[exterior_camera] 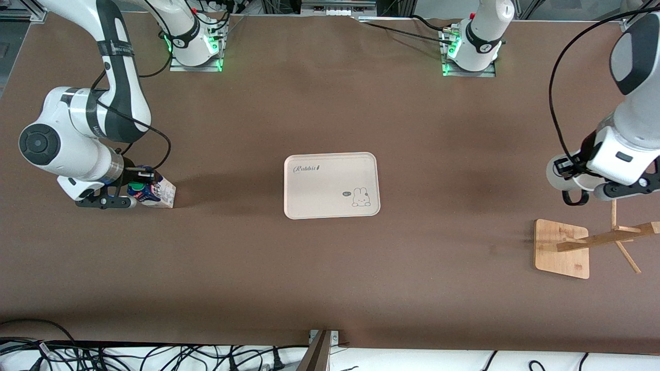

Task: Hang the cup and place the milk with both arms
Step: 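Carry the mug toward the wooden stand while the right gripper lowers the carton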

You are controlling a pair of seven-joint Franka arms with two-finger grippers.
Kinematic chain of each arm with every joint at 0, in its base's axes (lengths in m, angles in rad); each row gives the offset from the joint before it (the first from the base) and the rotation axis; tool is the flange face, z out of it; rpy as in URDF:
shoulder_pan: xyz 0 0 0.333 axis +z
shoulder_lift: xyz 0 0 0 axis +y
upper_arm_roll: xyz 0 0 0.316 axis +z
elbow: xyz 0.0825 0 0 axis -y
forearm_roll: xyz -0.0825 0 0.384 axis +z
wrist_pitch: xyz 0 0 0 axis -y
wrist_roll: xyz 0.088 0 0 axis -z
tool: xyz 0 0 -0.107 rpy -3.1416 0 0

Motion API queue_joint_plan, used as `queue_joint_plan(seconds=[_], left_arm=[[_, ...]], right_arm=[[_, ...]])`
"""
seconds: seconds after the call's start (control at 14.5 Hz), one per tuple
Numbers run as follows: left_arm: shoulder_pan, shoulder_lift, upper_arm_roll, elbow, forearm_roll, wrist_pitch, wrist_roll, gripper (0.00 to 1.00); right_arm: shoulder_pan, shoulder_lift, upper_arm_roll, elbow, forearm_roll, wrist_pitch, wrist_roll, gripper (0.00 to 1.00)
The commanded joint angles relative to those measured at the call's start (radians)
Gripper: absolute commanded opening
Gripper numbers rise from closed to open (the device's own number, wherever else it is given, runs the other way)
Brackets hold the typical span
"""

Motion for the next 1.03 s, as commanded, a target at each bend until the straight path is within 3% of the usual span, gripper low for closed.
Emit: queue_joint_plan(seconds=[0.0,0.41,0.69,0.96], left_arm=[[0.019,0.076,-0.004,0.112,-0.002,-0.013,0.126,0.0],[0.08,0.125,-0.003,0.136,-0.011,0.041,0.228,0.0],[0.088,0.133,-0.003,0.142,-0.012,0.042,0.274,0.0],[0.091,0.13,-0.004,0.144,-0.012,0.041,0.276,0.0]], right_arm=[[-0.001,-0.025,0.0,-0.018,0.013,0.013,0.005,1.0],[-0.004,-0.038,-0.008,-0.015,0.011,-0.013,0.005,1.0],[-0.004,-0.129,-0.017,0.06,0.005,-0.206,0.0,1.0],[-0.004,-0.165,-0.081,0.182,-0.006,-0.353,-0.015,1.0]])
